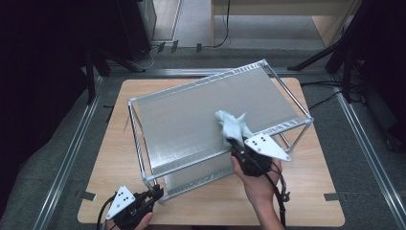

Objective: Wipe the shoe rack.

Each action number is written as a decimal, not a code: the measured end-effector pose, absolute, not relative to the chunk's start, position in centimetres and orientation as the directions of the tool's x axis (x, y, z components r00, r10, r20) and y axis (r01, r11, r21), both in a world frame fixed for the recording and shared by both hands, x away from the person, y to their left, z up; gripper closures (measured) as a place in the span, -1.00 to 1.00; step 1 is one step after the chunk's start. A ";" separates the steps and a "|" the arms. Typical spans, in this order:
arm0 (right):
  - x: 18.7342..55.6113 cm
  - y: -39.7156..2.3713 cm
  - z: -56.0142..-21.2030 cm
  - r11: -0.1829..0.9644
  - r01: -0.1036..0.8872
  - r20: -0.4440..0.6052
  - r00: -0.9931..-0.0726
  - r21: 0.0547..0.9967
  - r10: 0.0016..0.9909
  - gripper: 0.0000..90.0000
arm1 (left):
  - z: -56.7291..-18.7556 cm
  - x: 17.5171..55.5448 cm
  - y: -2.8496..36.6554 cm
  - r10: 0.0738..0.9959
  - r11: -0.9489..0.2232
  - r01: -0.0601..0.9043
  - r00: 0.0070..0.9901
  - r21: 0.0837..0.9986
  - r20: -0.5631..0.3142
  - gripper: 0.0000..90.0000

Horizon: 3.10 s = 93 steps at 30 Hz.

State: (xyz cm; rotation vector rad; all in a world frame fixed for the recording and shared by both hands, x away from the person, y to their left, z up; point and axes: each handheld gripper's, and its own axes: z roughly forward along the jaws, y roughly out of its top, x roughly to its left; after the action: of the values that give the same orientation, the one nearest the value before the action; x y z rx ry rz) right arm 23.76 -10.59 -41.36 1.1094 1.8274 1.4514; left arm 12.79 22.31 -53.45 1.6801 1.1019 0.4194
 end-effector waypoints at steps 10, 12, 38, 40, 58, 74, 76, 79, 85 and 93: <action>21.9 -5.8 -41.6 0.087 0.263 0.097 -0.614 0.961 0.784 0.74 | -53.4 12.7 21.3 0.808 -0.061 0.457 0.544 0.887 -0.225 0.70; 21.2 -4.7 -41.6 0.095 0.262 0.101 -0.644 0.960 0.759 0.74 | -53.4 12.6 21.1 0.807 -0.061 0.460 0.545 0.886 -0.227 0.70; 23.4 -9.8 -41.3 0.124 0.242 0.040 -0.577 0.962 0.816 0.78 | -53.4 12.7 22.1 0.824 -0.055 0.469 0.520 0.882 -0.225 0.70; 24.3 -11.9 -41.3 0.117 0.238 0.028 -0.532 0.964 0.846 0.78 | -53.4 12.7 22.3 0.824 -0.052 0.470 0.519 0.881 -0.228 0.70; 27.6 -22.3 -40.9 -0.046 0.273 0.108 -0.217 0.961 0.970 0.73 | -53.5 12.8 22.7 0.834 -0.032 0.473 0.498 0.881 -0.237 0.69; 22.5 -9.2 -41.5 0.074 0.258 0.083 -0.550 0.963 0.831 0.75 | -53.5 12.7 21.9 0.820 -0.033 0.475 0.516 0.880 -0.248 0.69; 21.9 -7.6 -41.6 0.077 0.257 0.091 -0.584 0.963 0.807 0.76 | -53.5 12.7 21.6 0.814 -0.040 0.473 0.526 0.880 -0.245 0.69; 20.9 -5.5 -41.6 0.091 0.257 0.097 -0.632 0.962 0.769 0.76 | -53.5 12.6 21.0 0.804 -0.047 0.472 0.541 0.880 -0.248 0.69; 18.8 -1.7 -41.6 0.120 0.254 0.107 -0.724 0.960 0.682 0.76 | -53.5 12.5 20.4 0.788 -0.068 0.466 0.568 0.882 -0.239 0.70; 19.0 -2.2 -41.5 0.123 0.255 0.112 -0.741 0.959 0.662 0.76 | -53.5 12.5 21.0 0.790 -0.073 0.465 0.567 0.882 -0.233 0.70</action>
State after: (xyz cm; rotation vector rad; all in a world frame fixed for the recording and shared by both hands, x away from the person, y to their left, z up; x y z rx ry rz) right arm 18.99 -2.19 -41.46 0.8913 2.0651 1.6520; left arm 12.51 20.99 -53.46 1.7153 1.0506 0.3739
